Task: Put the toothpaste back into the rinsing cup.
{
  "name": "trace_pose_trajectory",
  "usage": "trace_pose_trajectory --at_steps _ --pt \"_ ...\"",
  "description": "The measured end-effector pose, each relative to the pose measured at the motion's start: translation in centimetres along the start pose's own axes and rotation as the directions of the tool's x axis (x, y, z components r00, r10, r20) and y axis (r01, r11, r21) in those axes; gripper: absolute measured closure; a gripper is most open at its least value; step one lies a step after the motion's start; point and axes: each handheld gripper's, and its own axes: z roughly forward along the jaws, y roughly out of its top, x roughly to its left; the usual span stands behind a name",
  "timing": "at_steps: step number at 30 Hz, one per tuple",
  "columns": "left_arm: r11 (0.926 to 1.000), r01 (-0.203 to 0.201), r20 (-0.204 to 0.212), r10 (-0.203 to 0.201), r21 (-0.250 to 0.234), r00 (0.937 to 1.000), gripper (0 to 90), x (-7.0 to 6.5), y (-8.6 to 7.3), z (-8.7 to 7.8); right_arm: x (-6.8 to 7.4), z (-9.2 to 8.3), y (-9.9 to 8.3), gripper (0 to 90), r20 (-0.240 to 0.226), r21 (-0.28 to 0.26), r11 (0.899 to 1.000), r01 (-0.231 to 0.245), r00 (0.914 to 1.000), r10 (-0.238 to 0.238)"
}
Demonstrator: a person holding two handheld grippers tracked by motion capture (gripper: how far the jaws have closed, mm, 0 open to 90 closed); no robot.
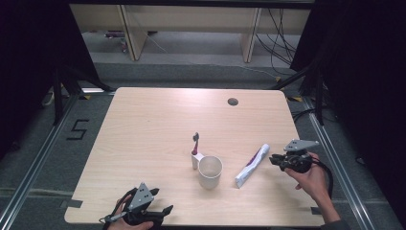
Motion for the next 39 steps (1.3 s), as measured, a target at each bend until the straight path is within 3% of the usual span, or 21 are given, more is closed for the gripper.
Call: trace_pose_trajectory --at_steps 3,6,9,11,12,15,17,18,19,21,22,24,25,26,27,28,31,34,35,37,39 --pt "0.9999 -0.009 -0.001 0.009 0.012 1.0 24.2 0.1 0.1 -0.1 -0.3 0.7 0.8 84.5 0.008 -0.022 1.0 0.004 1.0 -0.004" --pt "0.9998 -0.012 0.004 0.012 0.017 0.9999 24.3 0.0 0.0 -0.1 -0.5 1.1 1.5 88.2 0.008 0.008 1.0 0.003 1.0 -0.003" --pt "0.9999 -0.009 0.004 0.009 0.009 0.9999 24.3 0.1 0.0 0.0 -1.1 1.8 2.3 89.4 0.018 -0.001 0.999 0.047 0.9987 -0.047" --pt "0.9997 -0.014 0.003 0.014 0.018 0.9999 24.4 0.0 0.0 -0.1 -1.2 2.5 2.7 89.6 0.029 -0.023 0.999 0.042 0.9987 -0.041" --pt "0.9997 -0.015 0.004 0.014 0.018 0.9999 24.4 0.0 0.0 -0.1 -1.4 2.5 3.1 89.7 0.019 0.01 0.999 0.042 0.9989 -0.042" --pt "1.0 -0.008 0.0 0.008 0.004 1.0 24.4 0.0 0.0 0.1 -1.7 3.1 3.6 89.7 0.026 0.008 0.999 0.05 0.9984 -0.05" --pt "0.9998 -0.016 0.003 0.016 0.012 0.9999 24.4 0.0 0.0 0.0 -1.8 3.7 3.7 89.7 0.033 -0.011 0.999 0.031 0.999 -0.031" --pt "0.9998 -0.016 -0.001 0.016 0.013 0.9999 24.4 0.0 0.0 0.0 -1.9 3.6 3.9 89.7 0.024 0.019 0.999 0.027 0.9993 -0.028" --pt "1.0 -0.006 0.001 0.006 0.003 1.0 24.4 0.0 0.0 0.1 -1.8 4.1 3.8 89.7 0.034 -0.01 1.0 0.018 0.9993 -0.017" --pt "1.0 -0.007 0.003 0.007 -0.001 1.0 24.3 0.0 0.0 0.2 -2.2 4.2 4.1 89.7 0.026 0.028 0.999 0.034 0.9991 -0.035" --pt "0.9995 -0.023 0.004 0.023 0.019 0.9997 24.3 0.0 0.0 0.0 -2.3 4.5 4.0 89.7 0.032 0.0 0.999 0.039 0.9988 -0.039" --pt "0.9997 -0.02 0.007 0.02 0.014 0.9998 24.3 0.0 0.0 0.1 -2.2 4.7 4.2 89.7 0.028 0.029 1.0 0.001 0.9996 -0.002" --pt "1.0 0.0 0.007 0.0 -0.002 1.0 24.2 -0.1 0.0 0.2 -2.3 5.0 4.2 89.7 0.029 0.006 1.0 0.019 0.9994 -0.019" --pt "1.0 -0.001 0.004 0.001 0.004 1.0 24.1 -0.1 0.0 0.2 -2.6 5.0 4.3 89.7 0.027 0.027 0.999 0.031 0.9991 -0.032" --pt "0.9997 -0.018 0.001 0.018 0.019 0.9998 24.1 0.0 0.0 0.1 -2.4 5.1 4.3 89.7 0.023 0.041 0.999 0.007 0.9997 -0.008" --pt "0.9995 -0.021 0.001 0.021 0.025 0.9998 24.1 0.0 0.0 0.1 -2.7 5.4 4.3 89.7 0.034 0.013 0.999 0.047 0.9983 -0.048" --pt "1.0 -0.004 0.005 0.004 -0.002 1.0 24.0 -0.1 0.0 0.2 -2.7 5.6 4.5 89.7 0.021 0.048 0.998 0.033 0.9992 -0.034" --pt "0.9994 -0.025 0.002 0.025 0.023 0.9997 24.0 0.0 0.0 0.0 -2.9 6.1 4.6 89.7 0.024 0.032 0.998 0.05 0.9984 -0.051" --pt "0.9995 -0.025 0.004 0.025 0.018 0.9997 24.0 0.0 0.0 0.0 -2.7 6.1 4.7 89.7 0.023 0.045 0.999 0.023 0.9995 -0.024" --pt "0.9995 -0.024 0.003 0.024 0.018 0.9997 24.0 0.0 0.0 0.1 -2.8 6.4 4.7 89.7 0.029 0.026 0.998 0.053 0.9981 -0.054" --pt "0.9995 -0.025 -0.003 0.025 0.019 0.9997 24.0 -0.1 -0.1 0.1 -2.5 6.4 4.7 89.7 0.016 0.06 0.998 0.027 0.9995 -0.028"
